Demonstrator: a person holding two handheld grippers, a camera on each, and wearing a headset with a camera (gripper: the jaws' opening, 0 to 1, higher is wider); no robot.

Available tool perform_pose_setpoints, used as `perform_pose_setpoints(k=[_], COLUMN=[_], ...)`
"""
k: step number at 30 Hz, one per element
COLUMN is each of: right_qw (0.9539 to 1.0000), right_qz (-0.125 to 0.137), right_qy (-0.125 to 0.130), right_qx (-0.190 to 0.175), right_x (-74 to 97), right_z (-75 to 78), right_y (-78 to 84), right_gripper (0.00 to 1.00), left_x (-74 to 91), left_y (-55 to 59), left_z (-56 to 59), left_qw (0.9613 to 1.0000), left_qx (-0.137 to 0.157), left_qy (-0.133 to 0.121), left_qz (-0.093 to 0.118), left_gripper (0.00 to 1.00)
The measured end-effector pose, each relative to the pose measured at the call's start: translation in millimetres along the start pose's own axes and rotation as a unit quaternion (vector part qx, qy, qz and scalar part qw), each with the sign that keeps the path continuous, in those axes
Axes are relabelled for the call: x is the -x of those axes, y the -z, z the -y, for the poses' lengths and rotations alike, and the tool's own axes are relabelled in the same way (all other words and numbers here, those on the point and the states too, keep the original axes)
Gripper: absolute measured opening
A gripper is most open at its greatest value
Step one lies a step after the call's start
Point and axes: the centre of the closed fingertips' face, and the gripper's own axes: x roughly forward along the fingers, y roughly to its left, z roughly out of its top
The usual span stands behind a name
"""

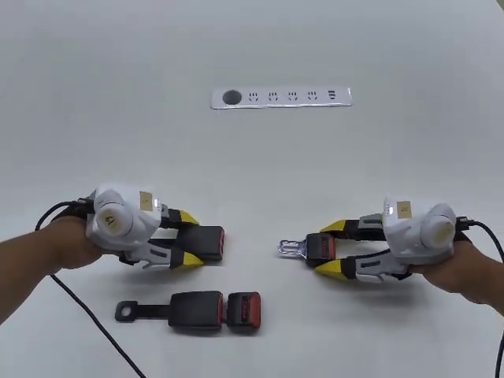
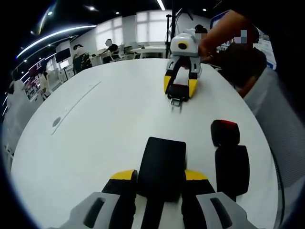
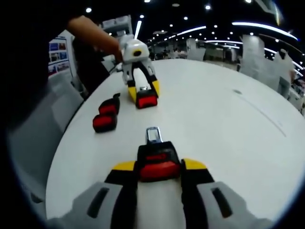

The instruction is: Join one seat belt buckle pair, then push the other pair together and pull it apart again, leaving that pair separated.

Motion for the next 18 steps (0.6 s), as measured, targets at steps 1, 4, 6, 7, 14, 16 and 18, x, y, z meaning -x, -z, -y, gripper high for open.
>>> perform_pose_setpoints(k=[1,4,6,7,14,16,18], right_qw=[1.0,1.0,1.0,1.0,0.9999,0.9998,0.9997], right_qz=[0.001,0.003,0.004,0.005,0.012,0.016,0.019], right_qy=[-0.002,-0.004,-0.005,-0.006,-0.01,-0.011,-0.016], right_qx=[0.0,0.002,0.003,0.003,0.003,0.005,0.007], right_x=[-2.1,-8.0,-11.9,-13.6,-24.9,-30.6,-36.6], right_z=[-0.6,-1.3,-1.1,-1.1,-2.4,-2.6,-5.1], right_y=[-0.8,-3.5,-5.6,-6.7,-13.5,-18.2,-22.7], right_gripper=[0.35,0.35,0.35,0.35,0.35,0.35,0.35], left_x=[-0.5,-1.3,-1.7,-2.1,-3.7,-3.9,-4.1], left_y=[0.4,1.1,0.8,0.8,0.6,-0.4,-0.2], left_z=[-0.1,-0.1,0.3,0.3,0.8,1.5,1.2], left_qw=[1.0,1.0,1.0,1.0,1.0,1.0,1.0], left_qx=[0.0,0.0,-0.001,-0.001,-0.003,-0.003,-0.004], left_qy=[0.001,0.001,0.001,0.001,0.001,0.001,0.002], left_qz=[0.0,-0.001,-0.001,-0.002,-0.002,-0.002,-0.002], left_gripper=[0.38,0.38,0.38,0.38,0.38,0.38,0.38])
